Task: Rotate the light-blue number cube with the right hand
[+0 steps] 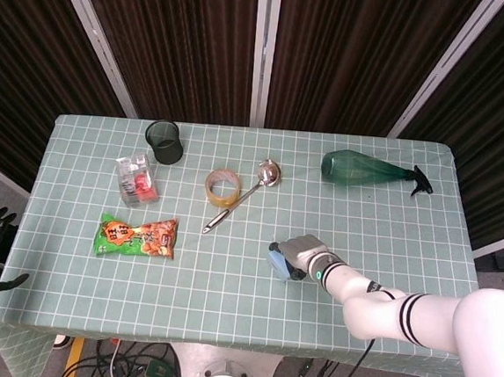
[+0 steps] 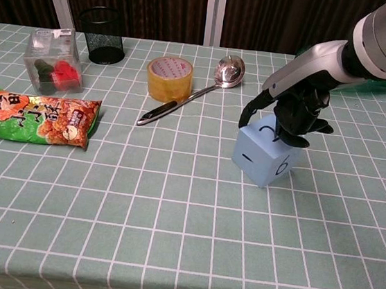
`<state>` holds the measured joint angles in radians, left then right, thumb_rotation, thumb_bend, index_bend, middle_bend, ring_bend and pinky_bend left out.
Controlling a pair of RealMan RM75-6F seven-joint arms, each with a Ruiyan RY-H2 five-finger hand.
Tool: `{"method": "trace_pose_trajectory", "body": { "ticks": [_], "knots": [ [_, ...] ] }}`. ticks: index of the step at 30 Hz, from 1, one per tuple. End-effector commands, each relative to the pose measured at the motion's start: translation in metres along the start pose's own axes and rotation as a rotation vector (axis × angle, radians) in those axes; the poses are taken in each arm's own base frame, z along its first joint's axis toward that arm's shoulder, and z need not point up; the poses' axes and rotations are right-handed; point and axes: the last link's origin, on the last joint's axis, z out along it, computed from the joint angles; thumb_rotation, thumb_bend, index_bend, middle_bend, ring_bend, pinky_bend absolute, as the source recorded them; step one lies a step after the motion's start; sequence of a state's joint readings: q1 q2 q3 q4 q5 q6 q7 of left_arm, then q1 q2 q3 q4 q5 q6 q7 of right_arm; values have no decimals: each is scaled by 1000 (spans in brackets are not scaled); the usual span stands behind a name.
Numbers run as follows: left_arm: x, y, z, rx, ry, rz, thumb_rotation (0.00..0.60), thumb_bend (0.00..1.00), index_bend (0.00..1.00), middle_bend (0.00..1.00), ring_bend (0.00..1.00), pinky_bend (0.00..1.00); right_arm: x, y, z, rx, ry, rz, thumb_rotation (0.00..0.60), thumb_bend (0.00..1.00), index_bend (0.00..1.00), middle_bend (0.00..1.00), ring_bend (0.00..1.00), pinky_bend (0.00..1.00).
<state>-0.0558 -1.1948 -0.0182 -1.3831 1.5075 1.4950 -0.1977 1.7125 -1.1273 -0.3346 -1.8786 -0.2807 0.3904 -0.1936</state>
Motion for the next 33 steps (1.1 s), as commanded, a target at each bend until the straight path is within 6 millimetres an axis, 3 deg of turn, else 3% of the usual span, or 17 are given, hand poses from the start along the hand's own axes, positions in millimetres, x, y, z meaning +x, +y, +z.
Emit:
{"method": "trace_pose_trajectory", "body": {
  "ticks": [1,12,25,33],
  "knots": [
    [0,0,0,-1,1,0,600,0,63,0,0,0,-1,0,-2,3,-4,-5,600,1000,158,918,800,681],
    [2,1,0,-3,2,1,600,0,63,0,0,0,-6,5,-6,-3,-29,-21,600,1000,322,918,800,681],
    [3,1,0,-5,5,4,600,0,63,0,0,0,-16,-1,-13,7,-48,-66,600,1000,339,918,800,681],
    [3,2,1,-6,10,8,600,0,63,0,0,0,-12,4,-25,43,76,9,600,1000,160,918,800,681]
  ]
}}
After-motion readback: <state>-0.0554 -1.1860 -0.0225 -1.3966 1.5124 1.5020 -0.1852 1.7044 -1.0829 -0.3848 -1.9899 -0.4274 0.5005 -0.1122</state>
